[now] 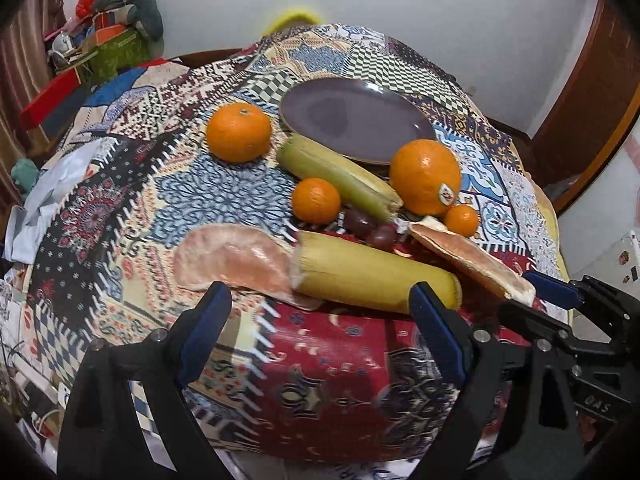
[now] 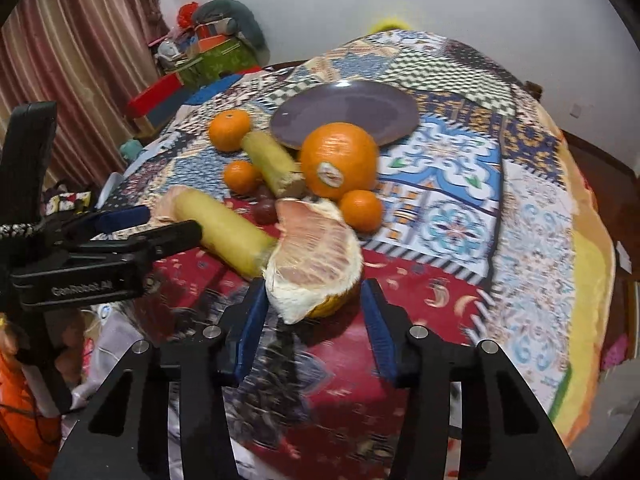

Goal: Organize fruits
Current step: 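Grasp the peeled pomelo wedge with the right tool while the left tool nears the yellow cylinder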

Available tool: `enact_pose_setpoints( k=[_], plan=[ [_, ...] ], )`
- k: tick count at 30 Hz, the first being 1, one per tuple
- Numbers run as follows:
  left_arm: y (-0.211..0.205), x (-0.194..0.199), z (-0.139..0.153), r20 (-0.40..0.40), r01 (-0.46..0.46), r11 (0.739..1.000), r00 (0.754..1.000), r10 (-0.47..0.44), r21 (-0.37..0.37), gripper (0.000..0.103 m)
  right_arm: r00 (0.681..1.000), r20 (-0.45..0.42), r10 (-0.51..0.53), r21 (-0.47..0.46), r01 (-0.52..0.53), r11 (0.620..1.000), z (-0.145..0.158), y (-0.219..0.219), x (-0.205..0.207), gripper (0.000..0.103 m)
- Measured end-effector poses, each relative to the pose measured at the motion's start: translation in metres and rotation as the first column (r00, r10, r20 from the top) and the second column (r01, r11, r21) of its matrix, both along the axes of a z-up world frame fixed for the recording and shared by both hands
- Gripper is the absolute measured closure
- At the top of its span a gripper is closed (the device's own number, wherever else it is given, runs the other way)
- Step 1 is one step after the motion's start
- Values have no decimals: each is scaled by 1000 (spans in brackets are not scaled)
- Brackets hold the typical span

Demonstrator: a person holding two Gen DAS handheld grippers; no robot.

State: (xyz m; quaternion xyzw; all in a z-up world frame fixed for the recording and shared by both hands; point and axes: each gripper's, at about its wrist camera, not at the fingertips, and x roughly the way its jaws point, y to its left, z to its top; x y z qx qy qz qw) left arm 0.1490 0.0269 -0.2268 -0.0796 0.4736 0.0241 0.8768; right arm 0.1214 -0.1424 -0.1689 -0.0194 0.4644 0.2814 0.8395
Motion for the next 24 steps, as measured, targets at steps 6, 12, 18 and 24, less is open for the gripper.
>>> enact_pose_setpoints(
  k=[6, 12, 18, 24],
  plan=[
    [-19, 4, -5, -39, 29, 1000, 999, -29, -2, 12, 999, -18, -51, -7, 50, 999, -8, -24, 6, 58],
    [-28, 15, -11, -78, 5, 997, 997, -11, -78, 12, 998, -20, -60, 8, 60, 998, -10, -35, 4, 58],
    [-30, 30, -21, -112, -74, 989, 992, 60, -128, 10, 998, -5, -58, 24, 58, 998, -7, -41, 0, 58],
    [-34, 35, -25, -75, -91, 989, 994, 83, -113, 8, 998, -2, -61, 38, 61, 997, -5, -46, 2, 50]
  ],
)
